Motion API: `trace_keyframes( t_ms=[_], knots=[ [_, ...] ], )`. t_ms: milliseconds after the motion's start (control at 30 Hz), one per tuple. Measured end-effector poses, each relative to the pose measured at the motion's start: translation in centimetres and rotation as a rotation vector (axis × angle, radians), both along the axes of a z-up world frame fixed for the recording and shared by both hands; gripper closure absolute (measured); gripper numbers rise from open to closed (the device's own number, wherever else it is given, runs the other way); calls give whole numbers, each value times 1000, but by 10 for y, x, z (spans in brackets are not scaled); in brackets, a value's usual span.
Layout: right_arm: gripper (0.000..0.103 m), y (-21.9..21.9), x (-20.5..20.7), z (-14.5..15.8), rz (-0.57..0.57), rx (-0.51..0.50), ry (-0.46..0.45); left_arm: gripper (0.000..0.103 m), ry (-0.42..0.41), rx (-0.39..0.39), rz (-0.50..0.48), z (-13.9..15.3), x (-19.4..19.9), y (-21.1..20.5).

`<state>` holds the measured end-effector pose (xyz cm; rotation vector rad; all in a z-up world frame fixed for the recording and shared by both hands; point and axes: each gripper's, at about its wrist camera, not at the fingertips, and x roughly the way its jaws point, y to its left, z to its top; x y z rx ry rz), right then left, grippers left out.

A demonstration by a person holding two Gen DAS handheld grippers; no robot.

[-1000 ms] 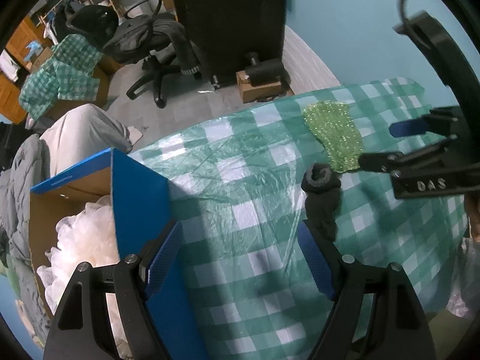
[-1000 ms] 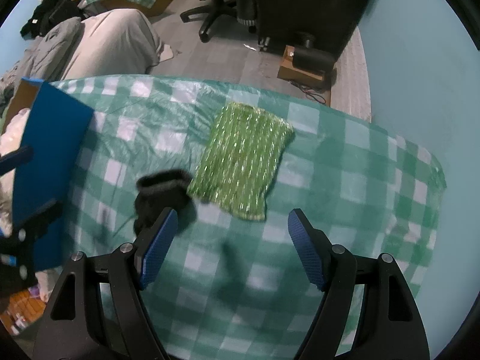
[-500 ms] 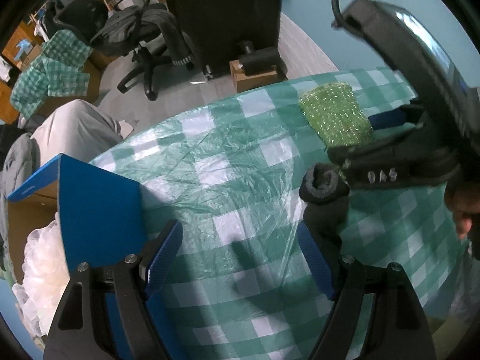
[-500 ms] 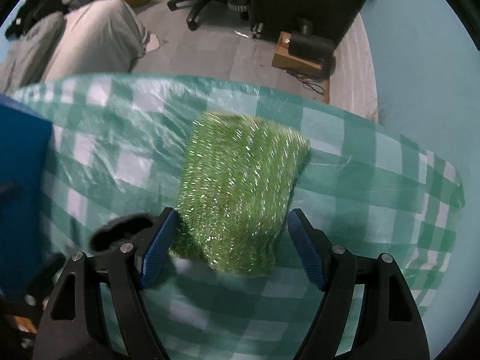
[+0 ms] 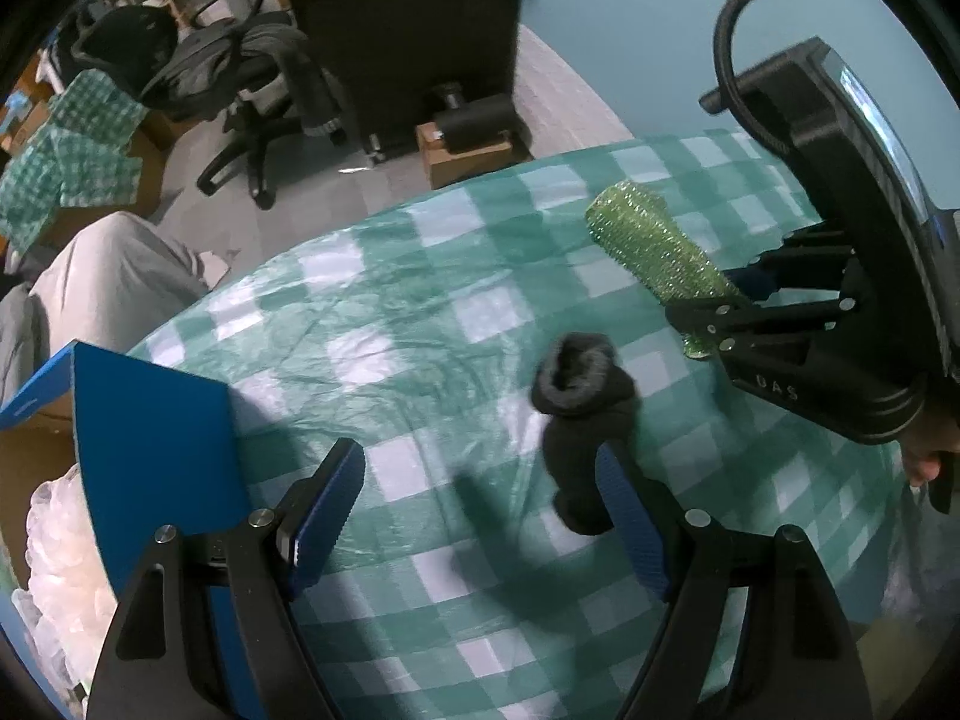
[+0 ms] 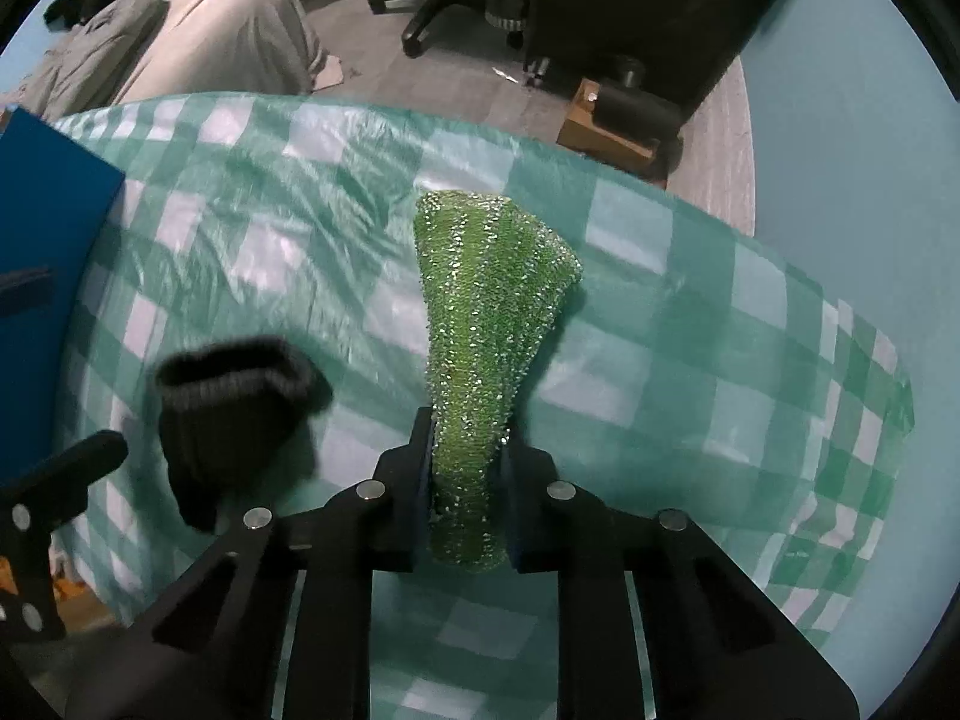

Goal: Organize soft objects
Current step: 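Grasp the black sock with the left tool while the right tool grasps the green glittery scrubber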

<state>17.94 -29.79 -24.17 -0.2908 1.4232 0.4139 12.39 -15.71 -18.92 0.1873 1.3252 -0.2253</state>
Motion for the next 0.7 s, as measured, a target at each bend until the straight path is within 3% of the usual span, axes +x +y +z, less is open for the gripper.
trace_keyframes(
  t_ms=[67, 700],
  knots=[
    [88, -8, -6, 0, -5, 8, 5, 17, 2, -7, -14, 0, -1, -5],
    [89, -47, -39, 36, -87, 108, -13, 20, 57, -8, -37, -30, 13, -39]
  ],
)
